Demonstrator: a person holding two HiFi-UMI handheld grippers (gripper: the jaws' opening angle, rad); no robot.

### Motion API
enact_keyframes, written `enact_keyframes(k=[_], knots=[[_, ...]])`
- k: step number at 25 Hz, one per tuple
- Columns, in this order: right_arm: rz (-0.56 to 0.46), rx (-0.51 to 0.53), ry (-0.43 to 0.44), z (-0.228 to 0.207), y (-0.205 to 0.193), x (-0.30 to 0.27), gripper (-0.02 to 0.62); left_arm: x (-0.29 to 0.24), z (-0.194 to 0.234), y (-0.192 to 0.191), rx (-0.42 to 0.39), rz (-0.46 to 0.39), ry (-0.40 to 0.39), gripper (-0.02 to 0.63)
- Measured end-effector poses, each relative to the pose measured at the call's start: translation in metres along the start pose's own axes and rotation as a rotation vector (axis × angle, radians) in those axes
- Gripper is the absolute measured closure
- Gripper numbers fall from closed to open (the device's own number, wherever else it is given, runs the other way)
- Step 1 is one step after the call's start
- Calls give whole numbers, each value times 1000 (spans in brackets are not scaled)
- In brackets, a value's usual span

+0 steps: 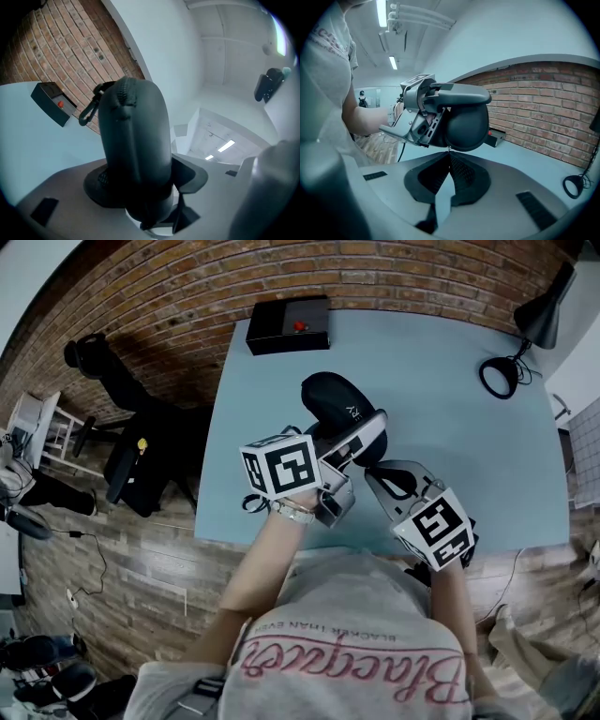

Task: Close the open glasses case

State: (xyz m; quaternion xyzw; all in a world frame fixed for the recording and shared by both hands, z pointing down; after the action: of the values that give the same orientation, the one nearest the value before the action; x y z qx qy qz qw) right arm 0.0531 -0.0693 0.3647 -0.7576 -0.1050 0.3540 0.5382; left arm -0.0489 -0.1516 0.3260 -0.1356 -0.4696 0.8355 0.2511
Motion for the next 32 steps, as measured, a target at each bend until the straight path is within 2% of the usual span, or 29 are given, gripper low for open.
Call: enact_keyframes(k=[3, 5, 8, 10, 14, 17, 20, 23, 26, 29, 32], knots=[[-45, -23, -55, -13, 0, 11, 575, 2, 1, -1, -14, 35, -30, 322], [-97, -48, -95, -24, 4, 21, 577, 3, 0, -3, -15, 53, -58, 267], [-158, -45, -159, -38, 13, 35, 575, 2, -4, -7, -23, 67, -92, 226], [-196, -50, -186, -46, 19, 44, 575, 1, -5, -9, -37, 82, -107, 225], [-302, -54, -130, -58, 28, 63, 577, 5, -7, -11, -17, 55, -173, 216], [-399, -130, -75, -64, 33, 75, 577, 6, -5, -14, -50, 82, -180, 216], [-383, -153, -87, -67, 35, 75, 577, 8, -7, -19, -207, 160, -154, 215], [-372, -193, -57, -65, 38, 73, 577, 5, -12, -31, -457, 279, -123, 215], [-374, -241, 17, -55, 44, 69, 577, 0, -17, -46, -691, 374, -64, 216], [-373, -256, 107, -43, 52, 66, 577, -6, -19, -52, -876, 412, -15, 215], [-404, -289, 189, -35, 59, 68, 577, -8, -23, -53, -1046, 401, 29, 220]])
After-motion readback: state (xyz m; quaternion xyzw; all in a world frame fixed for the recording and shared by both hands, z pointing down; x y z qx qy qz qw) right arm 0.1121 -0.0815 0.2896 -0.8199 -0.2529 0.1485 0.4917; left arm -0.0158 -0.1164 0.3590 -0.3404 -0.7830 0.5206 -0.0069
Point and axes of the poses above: the fingertips, and each gripper's own axes: x backward along the fingers, z to its left, y out of its top, the point moved 7 cm from there along x, backward along the fingers, and after that the axes turned 14 degrees about -x, right-handed, at the moved point
